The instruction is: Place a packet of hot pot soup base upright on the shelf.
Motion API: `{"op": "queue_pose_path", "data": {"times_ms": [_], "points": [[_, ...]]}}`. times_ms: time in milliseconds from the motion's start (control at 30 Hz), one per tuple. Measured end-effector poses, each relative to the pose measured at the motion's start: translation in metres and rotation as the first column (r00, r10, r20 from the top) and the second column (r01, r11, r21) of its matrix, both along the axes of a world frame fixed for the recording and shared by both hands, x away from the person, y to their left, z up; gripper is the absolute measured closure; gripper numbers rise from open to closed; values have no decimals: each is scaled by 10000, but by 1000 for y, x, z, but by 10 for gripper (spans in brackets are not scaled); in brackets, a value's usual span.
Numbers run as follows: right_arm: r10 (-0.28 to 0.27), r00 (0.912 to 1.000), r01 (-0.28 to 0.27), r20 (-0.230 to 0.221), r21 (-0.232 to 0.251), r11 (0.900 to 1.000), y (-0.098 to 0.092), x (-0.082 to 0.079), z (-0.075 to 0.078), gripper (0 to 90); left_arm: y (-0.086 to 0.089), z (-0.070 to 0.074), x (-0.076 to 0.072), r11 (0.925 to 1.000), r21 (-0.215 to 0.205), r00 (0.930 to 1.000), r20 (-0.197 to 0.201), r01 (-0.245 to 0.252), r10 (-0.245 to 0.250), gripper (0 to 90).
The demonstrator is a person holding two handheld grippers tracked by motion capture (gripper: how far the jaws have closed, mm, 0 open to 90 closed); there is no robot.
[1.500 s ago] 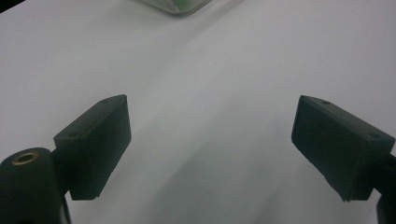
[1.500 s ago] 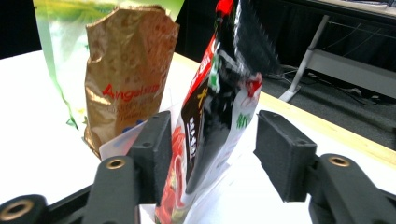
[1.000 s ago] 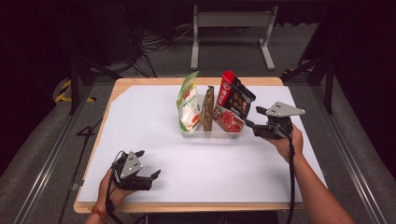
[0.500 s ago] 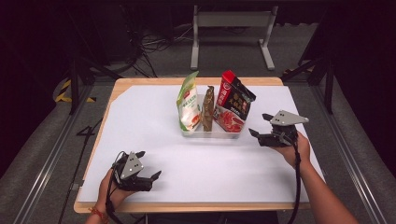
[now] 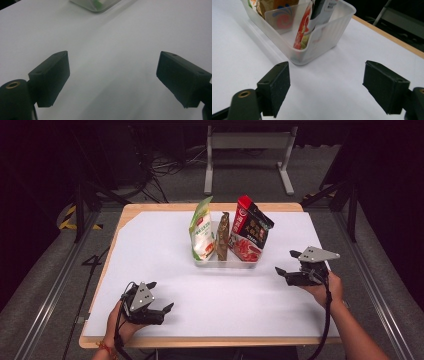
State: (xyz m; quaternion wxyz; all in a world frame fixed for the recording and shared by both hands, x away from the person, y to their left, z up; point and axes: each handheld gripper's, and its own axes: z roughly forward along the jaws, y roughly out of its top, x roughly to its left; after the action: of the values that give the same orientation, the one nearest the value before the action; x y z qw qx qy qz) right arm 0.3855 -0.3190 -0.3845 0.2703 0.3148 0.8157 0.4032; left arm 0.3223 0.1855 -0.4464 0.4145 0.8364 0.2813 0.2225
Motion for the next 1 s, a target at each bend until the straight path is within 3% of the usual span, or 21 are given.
{"op": "queue_pose_path", "data": {"times_ms": [67, 400, 533, 1000], "points": [[101, 9998, -94, 178, -396, 9992, -2, -5, -5, 214, -1, -1, 1, 9999, 133, 10000, 38, 67, -68, 123], [371, 9991, -360, 206, -538, 9979, -10, -22, -13, 204, -1, -2, 1, 9997, 191, 9999, 6, 129, -129, 123], [597, 9980, -579, 184, -875, 9945, -10, -28, -18, 219, -2, -1, 0, 9996, 201, 9997, 112, 195, -197, 123], [621, 9976, -589, 309, -957, 9937, -27, -52, -28, 199, -2, -1, -1, 9995, 223, 9997, 108, 206, -209, 123]]}}
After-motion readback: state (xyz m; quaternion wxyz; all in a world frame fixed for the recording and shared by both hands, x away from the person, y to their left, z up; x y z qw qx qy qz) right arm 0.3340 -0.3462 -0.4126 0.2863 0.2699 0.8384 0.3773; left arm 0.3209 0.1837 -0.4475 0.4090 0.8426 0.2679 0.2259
